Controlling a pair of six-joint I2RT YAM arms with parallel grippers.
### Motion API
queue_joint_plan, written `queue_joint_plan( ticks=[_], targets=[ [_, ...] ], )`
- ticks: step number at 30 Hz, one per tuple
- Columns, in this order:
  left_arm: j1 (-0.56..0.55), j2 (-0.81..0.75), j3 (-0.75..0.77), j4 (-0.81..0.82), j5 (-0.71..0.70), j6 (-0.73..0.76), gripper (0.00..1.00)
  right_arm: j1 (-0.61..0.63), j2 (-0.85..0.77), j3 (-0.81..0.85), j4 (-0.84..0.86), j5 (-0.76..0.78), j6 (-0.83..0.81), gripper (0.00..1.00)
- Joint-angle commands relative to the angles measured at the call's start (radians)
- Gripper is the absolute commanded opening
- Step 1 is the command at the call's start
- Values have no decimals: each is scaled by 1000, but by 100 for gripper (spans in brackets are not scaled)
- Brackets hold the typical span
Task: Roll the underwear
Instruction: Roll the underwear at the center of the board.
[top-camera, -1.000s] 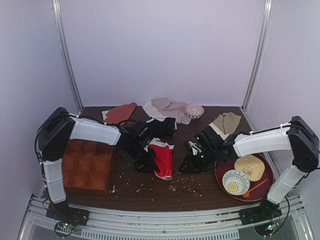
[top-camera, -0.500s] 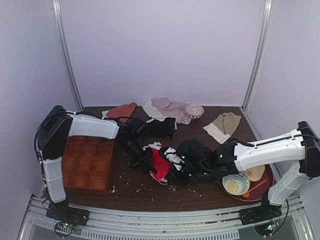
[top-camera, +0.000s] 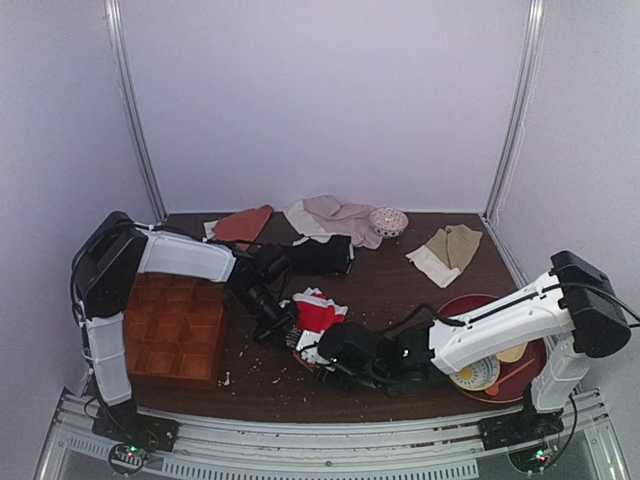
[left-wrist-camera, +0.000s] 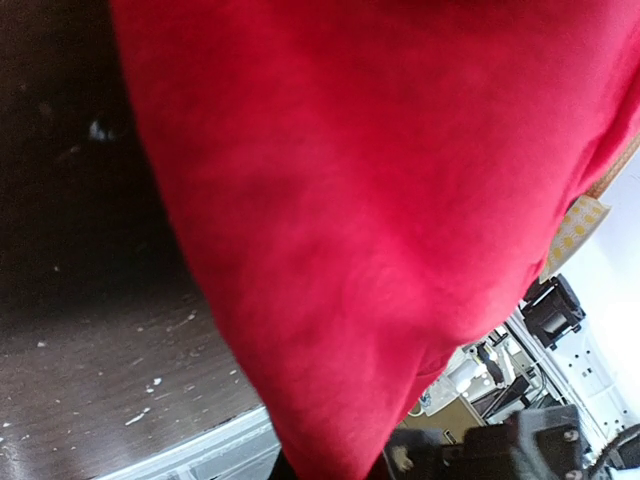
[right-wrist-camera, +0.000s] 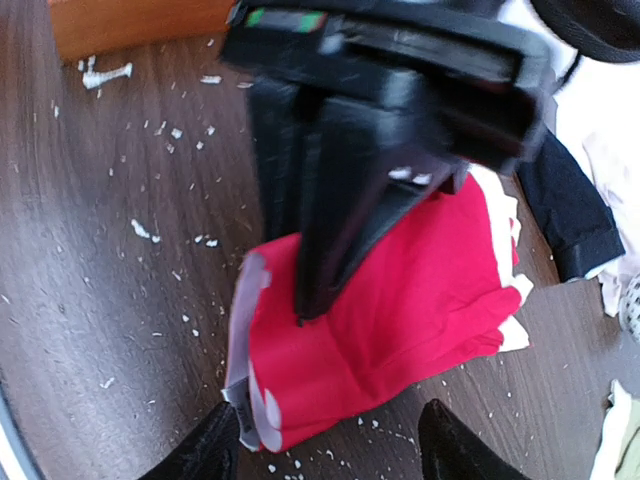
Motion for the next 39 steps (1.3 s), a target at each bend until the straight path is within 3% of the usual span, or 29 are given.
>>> queue_joint_plan(
  ticks=[1, 15, 28, 37, 39],
  targets=[
    [10, 9, -10, 21, 32, 4, 0, 30, 57, -3, 90, 106, -89, 62],
    [21, 8, -7, 27, 40, -7, 0, 43, 167, 41, 170, 164, -206, 70],
    [24, 7, -10, 28, 46, -10, 0, 41, 260, 42, 278, 270, -267, 66],
    [24, 0, -22, 31, 45, -10, 0, 29, 281, 60, 287, 284, -261, 41],
    [24, -1, -25, 33, 45, -11, 0, 25, 283, 66, 281, 279, -261, 30]
  ],
)
